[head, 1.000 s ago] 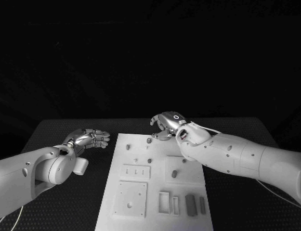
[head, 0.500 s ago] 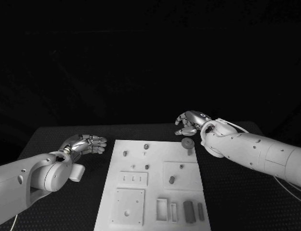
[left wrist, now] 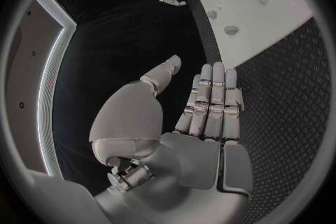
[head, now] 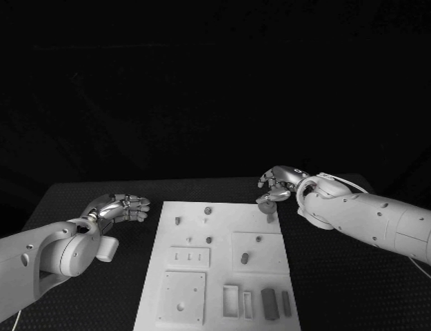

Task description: Assemble the parts on the task board

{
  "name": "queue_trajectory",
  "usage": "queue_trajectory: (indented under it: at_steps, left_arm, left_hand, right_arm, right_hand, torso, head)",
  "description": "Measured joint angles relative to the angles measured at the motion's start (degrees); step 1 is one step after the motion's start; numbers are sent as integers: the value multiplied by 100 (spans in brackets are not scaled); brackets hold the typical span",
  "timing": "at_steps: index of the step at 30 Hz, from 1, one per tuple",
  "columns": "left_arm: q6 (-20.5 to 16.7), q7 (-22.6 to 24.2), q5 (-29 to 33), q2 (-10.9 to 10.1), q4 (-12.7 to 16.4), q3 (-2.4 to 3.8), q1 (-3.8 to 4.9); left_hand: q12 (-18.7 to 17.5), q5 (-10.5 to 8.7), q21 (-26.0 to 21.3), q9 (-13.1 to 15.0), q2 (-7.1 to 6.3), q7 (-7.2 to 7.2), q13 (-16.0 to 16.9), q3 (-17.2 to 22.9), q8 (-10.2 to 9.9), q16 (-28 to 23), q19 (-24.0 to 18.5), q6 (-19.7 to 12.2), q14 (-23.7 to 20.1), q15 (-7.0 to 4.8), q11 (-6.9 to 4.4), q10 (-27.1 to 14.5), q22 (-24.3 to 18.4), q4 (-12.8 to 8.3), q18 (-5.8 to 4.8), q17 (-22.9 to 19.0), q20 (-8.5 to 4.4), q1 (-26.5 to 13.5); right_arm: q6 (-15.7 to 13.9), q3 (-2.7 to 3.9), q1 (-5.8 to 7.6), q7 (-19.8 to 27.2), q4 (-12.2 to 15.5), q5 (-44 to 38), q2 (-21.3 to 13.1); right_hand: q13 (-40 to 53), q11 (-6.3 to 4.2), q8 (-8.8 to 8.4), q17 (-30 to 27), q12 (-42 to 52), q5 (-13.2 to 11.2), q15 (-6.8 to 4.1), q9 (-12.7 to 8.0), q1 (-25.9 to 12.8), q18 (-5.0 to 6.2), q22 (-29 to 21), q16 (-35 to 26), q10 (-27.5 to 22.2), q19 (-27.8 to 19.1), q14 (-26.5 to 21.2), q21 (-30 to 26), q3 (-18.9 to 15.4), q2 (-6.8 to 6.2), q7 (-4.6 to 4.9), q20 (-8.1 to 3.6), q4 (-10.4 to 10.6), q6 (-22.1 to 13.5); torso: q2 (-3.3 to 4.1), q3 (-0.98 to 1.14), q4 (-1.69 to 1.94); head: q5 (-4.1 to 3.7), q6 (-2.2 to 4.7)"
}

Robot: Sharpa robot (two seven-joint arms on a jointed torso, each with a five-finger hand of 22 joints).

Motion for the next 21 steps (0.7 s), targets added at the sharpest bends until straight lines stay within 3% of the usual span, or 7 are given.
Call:
queue_trajectory:
  at_steps: [7, 10, 14, 21]
  left_arm:
    - [0, 1, 0, -17, 4, 0, 1]
    - [0, 2, 0, -19, -2, 0, 1]
    - [0, 3, 0, -19, -7, 0, 0]
    - [2, 5, -1, -16, -11, -1, 0]
  left_hand:
    - [0, 0, 0, 0, 0, 0, 0, 0, 0, 0, 0, 0, 0, 0, 0, 0, 5, 0, 0, -1, 0, 0]
    - [0, 0, 0, -1, 0, 0, 0, 0, 0, 0, 0, 0, 0, 0, 0, 0, 5, 0, 0, -1, 0, 0]
    - [0, 0, 0, 6, 0, 0, 0, 0, 0, 0, 0, 0, 0, 0, 0, 0, 4, 0, 0, -1, 0, 0]
    - [0, 0, 0, 5, 0, 0, 5, 0, 0, 0, 0, 0, 0, 0, 0, 0, 4, 0, -1, -1, 0, 0]
  right_arm:
    - [-17, 0, -68, -92, 239, -200, -246]
    - [-29, 0, -111, -113, 336, -275, -299]
    - [-56, -3, -160, -135, 314, -375, -301]
    - [-92, 0, -203, -156, 210, -480, -292]
  right_hand:
    - [0, 0, 0, 6, 28, 0, 0, 11, -10, 0, 4, 0, 0, -8, 0, 0, -16, 10, 4, 10, -16, -6]
    - [-1, -29, 79, 6, 47, 0, -24, 40, 30, 0, 8, 0, -12, -8, -1, -23, -48, 50, 11, 10, -16, -1]
    - [-12, -85, 143, 6, 52, -85, -76, 53, 148, 0, 18, 0, 45, -7, 35, -23, -48, 168, 19, 9, -16, 11]
    - [-41, -114, 161, 5, 52, -231, -103, 48, 248, -1, 18, 0, 74, 27, 62, -45, 122, 207, -3, -21, 4, 114]
  torso:
    - [-5, -12, 3]
    - [-5, -14, 3]
    - [-5, -14, 4]
    - [-3, -15, 9]
  head:
    - [-21, -21]
    - [-24, -26]
    - [-33, -36]
    - [-53, -43]
